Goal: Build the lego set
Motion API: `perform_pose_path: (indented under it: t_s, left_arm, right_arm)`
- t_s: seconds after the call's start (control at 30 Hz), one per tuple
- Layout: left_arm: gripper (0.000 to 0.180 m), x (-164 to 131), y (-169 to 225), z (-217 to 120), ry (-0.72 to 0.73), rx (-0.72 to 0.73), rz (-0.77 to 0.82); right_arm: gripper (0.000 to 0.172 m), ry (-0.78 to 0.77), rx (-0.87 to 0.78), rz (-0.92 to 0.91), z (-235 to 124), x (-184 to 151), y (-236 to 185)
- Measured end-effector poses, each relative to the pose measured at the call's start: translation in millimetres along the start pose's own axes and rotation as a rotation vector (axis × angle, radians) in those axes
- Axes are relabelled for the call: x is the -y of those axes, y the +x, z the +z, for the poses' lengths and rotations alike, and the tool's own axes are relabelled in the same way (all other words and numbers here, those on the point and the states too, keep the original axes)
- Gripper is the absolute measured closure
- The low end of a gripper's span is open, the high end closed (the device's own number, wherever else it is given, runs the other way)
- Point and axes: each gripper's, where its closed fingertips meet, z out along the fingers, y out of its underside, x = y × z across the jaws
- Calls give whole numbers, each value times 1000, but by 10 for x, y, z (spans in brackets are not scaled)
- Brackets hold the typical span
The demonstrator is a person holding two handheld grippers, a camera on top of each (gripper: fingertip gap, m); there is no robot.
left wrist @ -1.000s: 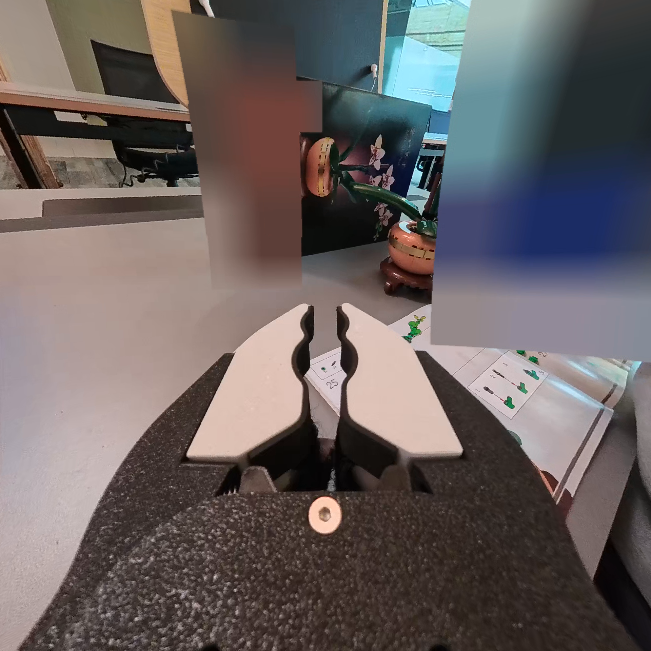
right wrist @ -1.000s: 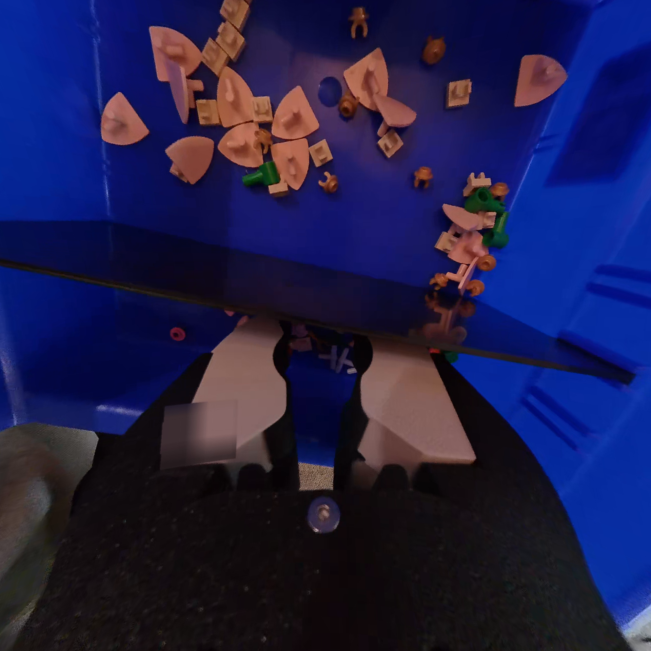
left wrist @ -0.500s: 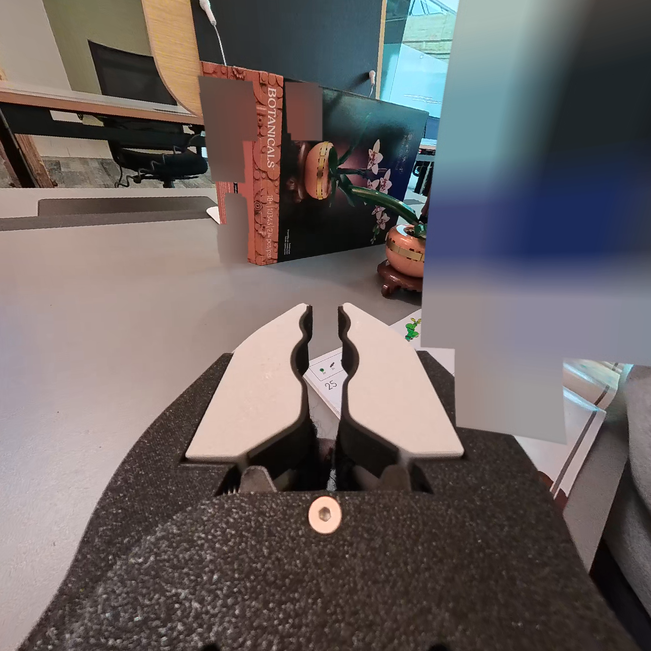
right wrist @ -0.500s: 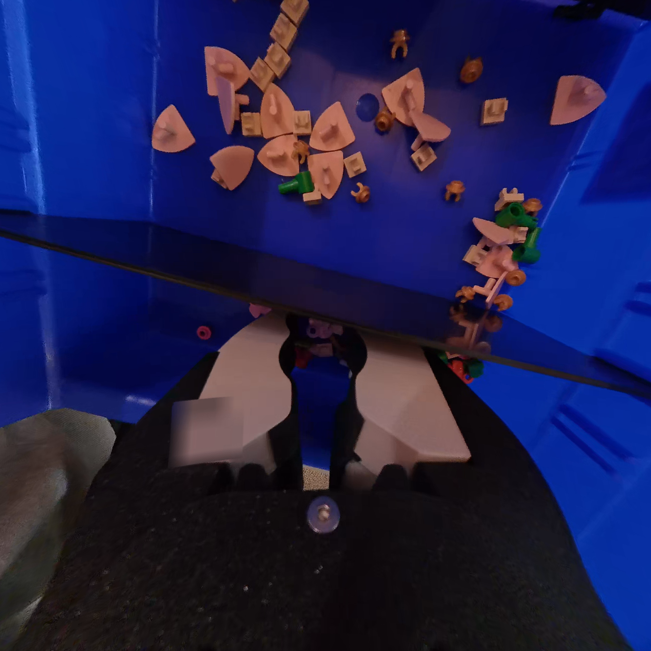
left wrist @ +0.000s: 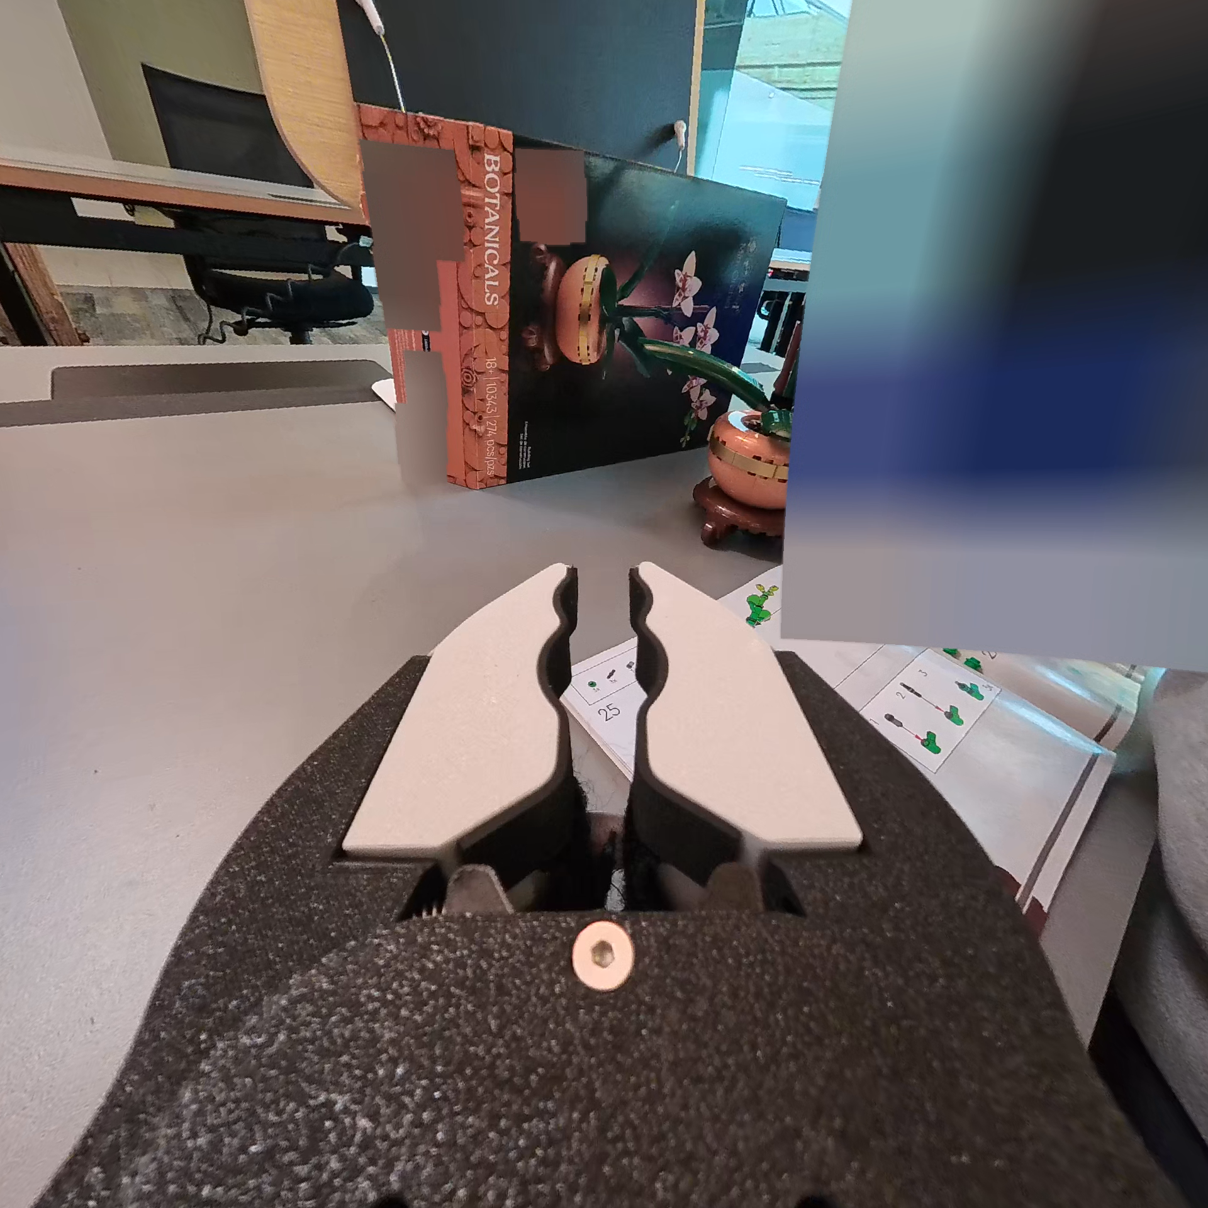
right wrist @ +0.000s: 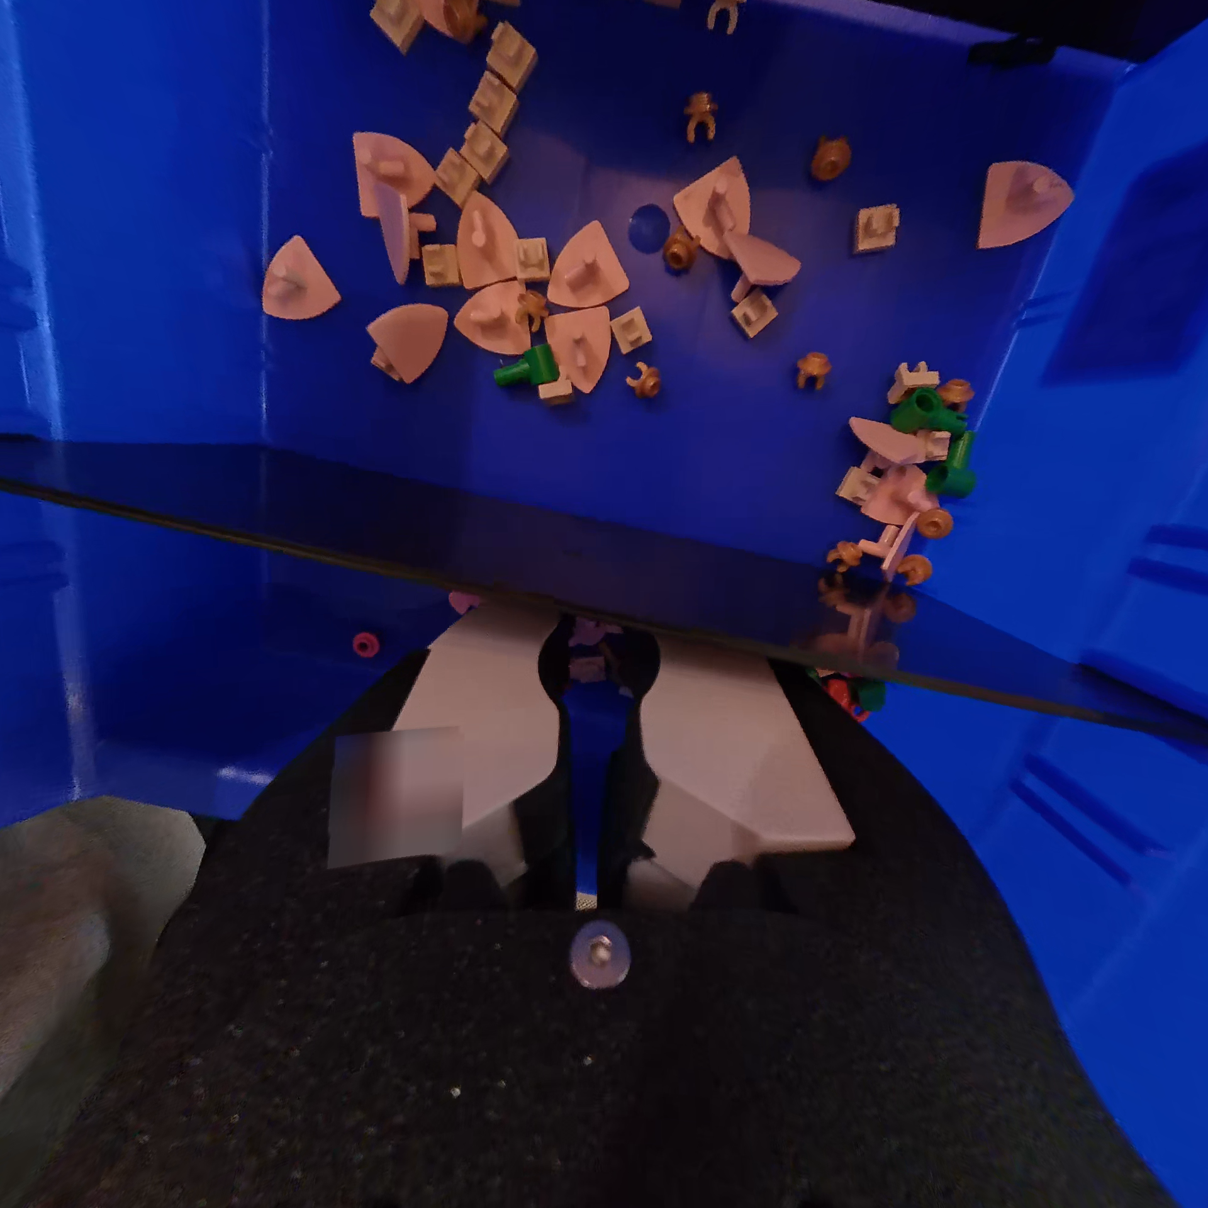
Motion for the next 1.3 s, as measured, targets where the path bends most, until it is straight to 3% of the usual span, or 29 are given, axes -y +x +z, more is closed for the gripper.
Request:
perform_pose_path:
  t_s: [0.03, 0.57, 0.77, 0.93, 1.03, 1.13, 1.3]
  left_arm:
    - [166, -1, 1, 3, 0, -1, 0]
    - [165, 19, 5, -17, 23, -6, 2]
    - [165, 26, 2, -30, 29, -11, -2]
    - [164, 18, 55, -13, 18, -29, 21]
    - [164, 45, 42, -45, 43, -23, 12]
    - [164, 66, 47, -62, 62, -37, 5]
    - [164, 20, 105, -33, 25, -53, 39]
  right_arm:
    - [162, -1, -4, 1, 4, 3, -1]
    - [167, 43, 4, -67, -65, 36, -35]
    - [167, 152, 32, -118, -401, 167, -210]
    - [167, 447, 281, -370, -916, 657, -1198]
    - [167, 558, 463, -523, -991, 876, -1913]
    - [167, 550, 600, -629, -713, 973, -2560]
    - [167, 283, 748, -751, 119, 534, -3268]
